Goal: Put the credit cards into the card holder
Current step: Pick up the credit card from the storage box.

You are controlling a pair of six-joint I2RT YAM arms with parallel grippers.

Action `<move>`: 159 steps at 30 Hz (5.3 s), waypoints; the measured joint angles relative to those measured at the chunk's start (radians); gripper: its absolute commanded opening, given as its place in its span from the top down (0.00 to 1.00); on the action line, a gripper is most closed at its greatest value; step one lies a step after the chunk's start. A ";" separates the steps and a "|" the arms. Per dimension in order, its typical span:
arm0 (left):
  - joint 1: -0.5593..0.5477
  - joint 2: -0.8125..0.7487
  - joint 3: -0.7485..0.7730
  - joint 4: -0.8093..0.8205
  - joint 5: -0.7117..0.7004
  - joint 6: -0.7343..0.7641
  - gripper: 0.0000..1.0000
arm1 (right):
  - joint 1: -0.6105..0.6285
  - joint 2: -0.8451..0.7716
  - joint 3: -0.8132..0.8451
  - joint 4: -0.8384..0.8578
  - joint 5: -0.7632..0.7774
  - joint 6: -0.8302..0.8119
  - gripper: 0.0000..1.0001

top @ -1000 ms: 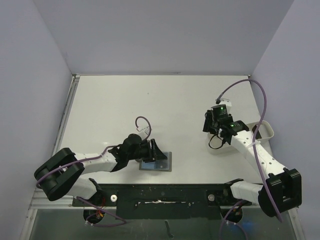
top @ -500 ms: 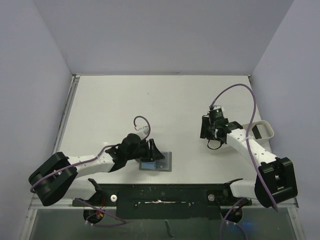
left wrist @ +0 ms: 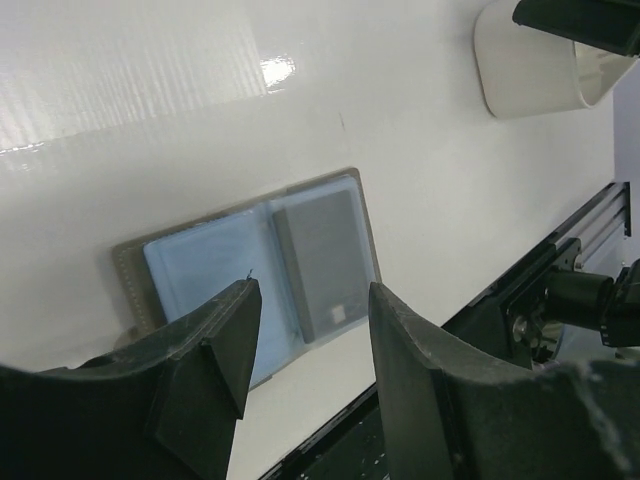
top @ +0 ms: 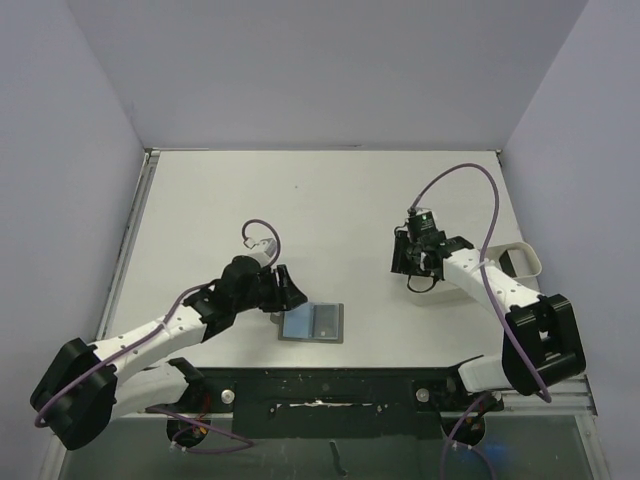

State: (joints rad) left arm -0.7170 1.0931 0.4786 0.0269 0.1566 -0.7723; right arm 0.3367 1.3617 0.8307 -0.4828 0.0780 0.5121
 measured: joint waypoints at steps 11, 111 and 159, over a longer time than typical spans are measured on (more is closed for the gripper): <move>0.020 -0.026 0.061 -0.146 -0.003 0.062 0.49 | 0.023 0.038 0.091 -0.027 0.011 -0.012 0.46; 0.090 -0.164 0.180 -0.406 0.105 0.332 0.45 | -0.567 0.173 0.058 0.123 0.543 -0.581 0.92; 0.093 -0.170 0.180 -0.409 0.101 0.332 0.45 | -0.578 0.050 0.319 -0.192 0.302 -0.447 1.00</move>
State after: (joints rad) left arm -0.6243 0.9234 0.6590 -0.3817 0.2581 -0.4404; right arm -0.2409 1.4113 1.1492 -0.6743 0.3801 0.0650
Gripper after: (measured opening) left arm 0.553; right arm 0.025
